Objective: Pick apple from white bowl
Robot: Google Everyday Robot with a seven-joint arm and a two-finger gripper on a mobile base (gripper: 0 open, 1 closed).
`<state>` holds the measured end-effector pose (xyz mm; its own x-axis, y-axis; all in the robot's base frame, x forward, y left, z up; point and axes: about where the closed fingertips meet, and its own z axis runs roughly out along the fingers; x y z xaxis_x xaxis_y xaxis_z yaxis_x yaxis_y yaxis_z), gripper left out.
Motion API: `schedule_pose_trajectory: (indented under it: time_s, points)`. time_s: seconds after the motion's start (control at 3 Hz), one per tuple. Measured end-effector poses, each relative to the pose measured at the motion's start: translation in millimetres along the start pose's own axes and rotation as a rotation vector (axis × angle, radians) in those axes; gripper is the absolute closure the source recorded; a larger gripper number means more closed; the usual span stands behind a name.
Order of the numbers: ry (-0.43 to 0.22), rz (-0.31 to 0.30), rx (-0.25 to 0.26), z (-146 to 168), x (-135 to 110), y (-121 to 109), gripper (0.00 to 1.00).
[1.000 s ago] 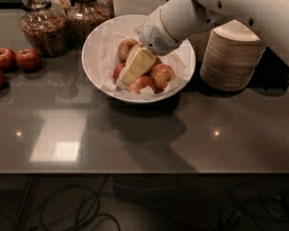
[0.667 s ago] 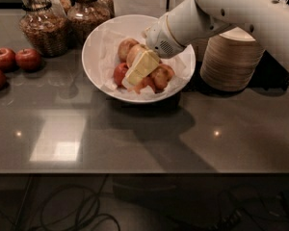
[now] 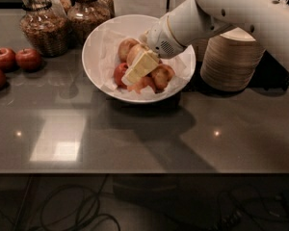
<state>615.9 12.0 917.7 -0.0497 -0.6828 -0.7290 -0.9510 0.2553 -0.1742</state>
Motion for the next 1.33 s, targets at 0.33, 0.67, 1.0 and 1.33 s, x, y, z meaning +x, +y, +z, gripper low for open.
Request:
schedule_pose_trajectory:
  time_s: [0.33, 0.67, 1.0, 1.33]
  points:
    - [0.0, 0.0, 0.0, 0.0, 0.0, 0.0, 0.42]
    - [0.0, 0.0, 0.0, 0.0, 0.0, 0.0, 0.65]
    - [0.0, 0.0, 0.0, 0.1, 0.0, 0.0, 0.88]
    - [0.0, 0.0, 0.0, 0.1, -0.1, 0.1, 1.0]
